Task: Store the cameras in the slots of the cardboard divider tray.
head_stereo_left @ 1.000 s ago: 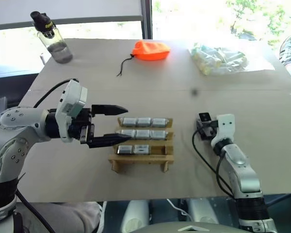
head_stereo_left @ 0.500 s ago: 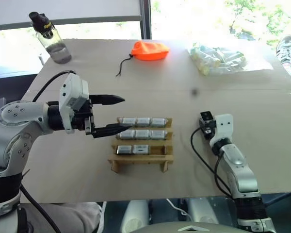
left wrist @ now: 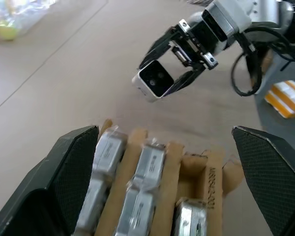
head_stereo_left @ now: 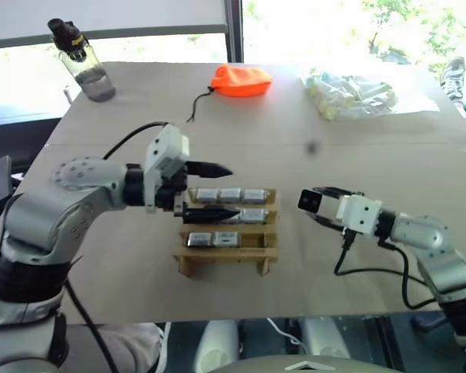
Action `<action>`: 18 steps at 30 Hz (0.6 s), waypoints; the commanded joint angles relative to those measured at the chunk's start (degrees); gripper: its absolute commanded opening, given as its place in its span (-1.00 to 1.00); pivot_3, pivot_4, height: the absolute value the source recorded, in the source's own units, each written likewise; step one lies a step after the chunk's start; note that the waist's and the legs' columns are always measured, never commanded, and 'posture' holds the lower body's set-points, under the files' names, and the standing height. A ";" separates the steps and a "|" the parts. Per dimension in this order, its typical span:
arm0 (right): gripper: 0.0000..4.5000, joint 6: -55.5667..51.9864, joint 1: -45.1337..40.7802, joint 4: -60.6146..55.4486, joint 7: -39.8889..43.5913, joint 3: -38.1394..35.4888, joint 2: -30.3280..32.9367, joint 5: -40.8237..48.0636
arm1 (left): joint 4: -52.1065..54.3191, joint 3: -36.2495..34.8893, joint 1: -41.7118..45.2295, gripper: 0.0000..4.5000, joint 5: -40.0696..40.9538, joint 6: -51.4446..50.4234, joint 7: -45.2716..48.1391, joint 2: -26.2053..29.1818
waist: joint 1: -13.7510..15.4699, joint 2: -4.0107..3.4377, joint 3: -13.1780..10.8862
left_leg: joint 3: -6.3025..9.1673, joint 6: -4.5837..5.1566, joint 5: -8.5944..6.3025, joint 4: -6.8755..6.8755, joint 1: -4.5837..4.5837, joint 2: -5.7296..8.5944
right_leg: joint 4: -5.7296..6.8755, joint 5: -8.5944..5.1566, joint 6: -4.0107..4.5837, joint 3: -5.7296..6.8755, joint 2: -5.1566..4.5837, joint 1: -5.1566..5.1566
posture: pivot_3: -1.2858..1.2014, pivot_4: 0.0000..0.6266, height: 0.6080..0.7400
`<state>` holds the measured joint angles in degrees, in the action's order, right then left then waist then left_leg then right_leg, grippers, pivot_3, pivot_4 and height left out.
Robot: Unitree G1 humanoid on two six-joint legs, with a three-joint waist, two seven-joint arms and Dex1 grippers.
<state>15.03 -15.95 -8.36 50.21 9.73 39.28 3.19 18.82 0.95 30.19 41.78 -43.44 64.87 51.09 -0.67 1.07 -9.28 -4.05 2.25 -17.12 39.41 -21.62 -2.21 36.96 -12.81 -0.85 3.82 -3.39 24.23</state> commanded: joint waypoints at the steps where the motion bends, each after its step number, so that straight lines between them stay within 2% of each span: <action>1: -0.16 6.58 -4.67 1.33 4.36 1.75 0.94 -0.57 | -1.11 2.34 2.44 1.00 -0.76 -0.19 1.26 -1.48 | 0.02 0.00 0.00 | 0.02 0.00 0.00 0.00 -0.01 -0.01 | 0.00 0.00 0.00 0.00 0.02 0.00 | 0.03 -0.52 0.78; 8: -0.16 17.09 -14.29 5.94 6.99 6.24 -0.58 -5.49 | -2.92 2.94 6.81 1.00 3.06 -6.77 -1.06 -7.30 | 0.20 0.01 -0.01 | 0.02 0.00 0.00 0.03 -0.14 -0.01 | -0.04 0.01 0.00 0.05 -0.19 0.05 | 0.03 -0.52 0.78; 18: -0.16 31.35 -20.04 11.17 3.15 8.23 -2.70 -11.35 | -4.29 5.61 7.86 1.00 -0.20 -7.02 0.02 -7.46 | 0.30 0.01 -0.03 | 0.04 -0.02 0.01 0.06 -0.13 0.00 | 0.01 0.01 0.00 0.10 -0.25 0.04 | 0.03 -0.52 0.78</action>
<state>44.14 -34.33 3.40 55.02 18.68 36.85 -8.08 14.35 6.90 36.87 42.11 -50.92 64.55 43.54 -0.37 1.08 -9.31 -4.02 2.23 -17.12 39.47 -21.75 -2.20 36.97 -12.80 -0.85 3.93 -3.64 24.28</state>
